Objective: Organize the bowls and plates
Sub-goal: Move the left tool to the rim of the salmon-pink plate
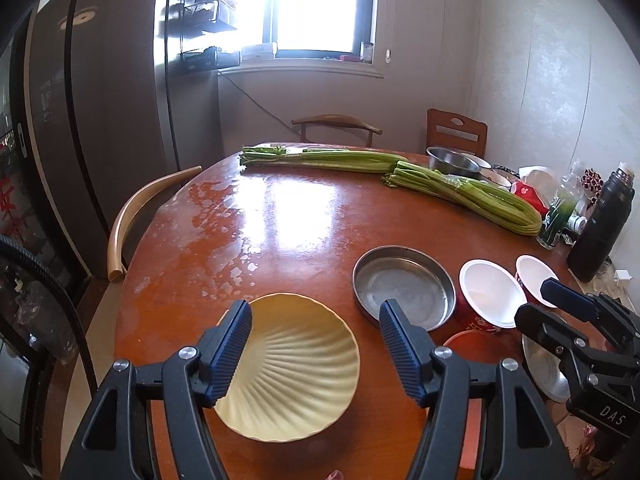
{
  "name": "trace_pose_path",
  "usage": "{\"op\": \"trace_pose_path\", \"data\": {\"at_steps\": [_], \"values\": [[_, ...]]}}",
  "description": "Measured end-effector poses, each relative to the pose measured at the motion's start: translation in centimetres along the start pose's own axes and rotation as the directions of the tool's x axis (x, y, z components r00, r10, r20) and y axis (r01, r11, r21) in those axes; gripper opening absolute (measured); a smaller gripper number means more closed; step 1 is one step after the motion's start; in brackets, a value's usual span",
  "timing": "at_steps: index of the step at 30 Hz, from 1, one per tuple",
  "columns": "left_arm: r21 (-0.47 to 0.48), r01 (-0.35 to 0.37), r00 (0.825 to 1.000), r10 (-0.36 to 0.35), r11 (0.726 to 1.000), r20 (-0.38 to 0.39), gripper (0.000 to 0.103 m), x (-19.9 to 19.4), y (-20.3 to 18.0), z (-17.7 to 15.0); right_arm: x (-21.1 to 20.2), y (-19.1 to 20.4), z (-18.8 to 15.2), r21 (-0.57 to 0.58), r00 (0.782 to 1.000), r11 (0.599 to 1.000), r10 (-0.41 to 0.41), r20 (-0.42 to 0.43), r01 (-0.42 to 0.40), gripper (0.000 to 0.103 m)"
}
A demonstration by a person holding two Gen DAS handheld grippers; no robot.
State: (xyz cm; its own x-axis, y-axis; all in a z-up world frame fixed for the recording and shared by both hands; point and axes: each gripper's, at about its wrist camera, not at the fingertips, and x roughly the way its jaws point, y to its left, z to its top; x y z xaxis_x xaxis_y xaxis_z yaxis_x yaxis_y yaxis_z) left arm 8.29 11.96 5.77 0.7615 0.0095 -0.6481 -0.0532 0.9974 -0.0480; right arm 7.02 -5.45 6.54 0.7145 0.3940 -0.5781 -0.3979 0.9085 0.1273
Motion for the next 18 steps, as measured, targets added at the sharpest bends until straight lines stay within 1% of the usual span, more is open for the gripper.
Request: {"op": "trace_pose_path", "data": {"at_steps": [6,12,14,18], "values": [[0.024,0.016,1.0,-0.016,1.0,-0.01,0.066,0.2,-2.6,0.3,-1.7,-3.2,0.0,0.037,0.999,0.999,-0.019,0.035,0.018,0.062],[0.039,0.021,0.999,-0.02,0.999,-0.027,0.066,0.9,-4.0,0.5,-2.6,-5.2,-0.4,0.051,0.998,0.998,-0.036,0.045,0.033,0.062],[0.044,0.025,0.999,-0.023,0.999,-0.036,0.066,1.1,-4.5,0.3,-2.6,-5.7,-0.7,0.052,0.999,0.998,-0.025,0.04,0.023,0.062],[0.047,0.045,0.998,-0.043,0.998,-0.051,0.066,1.3,-5.3,-0.9,-2.2,-6.2,-1.5,0.048,0.999,0.998,-0.036,0.019,0.035,0.062]]}}
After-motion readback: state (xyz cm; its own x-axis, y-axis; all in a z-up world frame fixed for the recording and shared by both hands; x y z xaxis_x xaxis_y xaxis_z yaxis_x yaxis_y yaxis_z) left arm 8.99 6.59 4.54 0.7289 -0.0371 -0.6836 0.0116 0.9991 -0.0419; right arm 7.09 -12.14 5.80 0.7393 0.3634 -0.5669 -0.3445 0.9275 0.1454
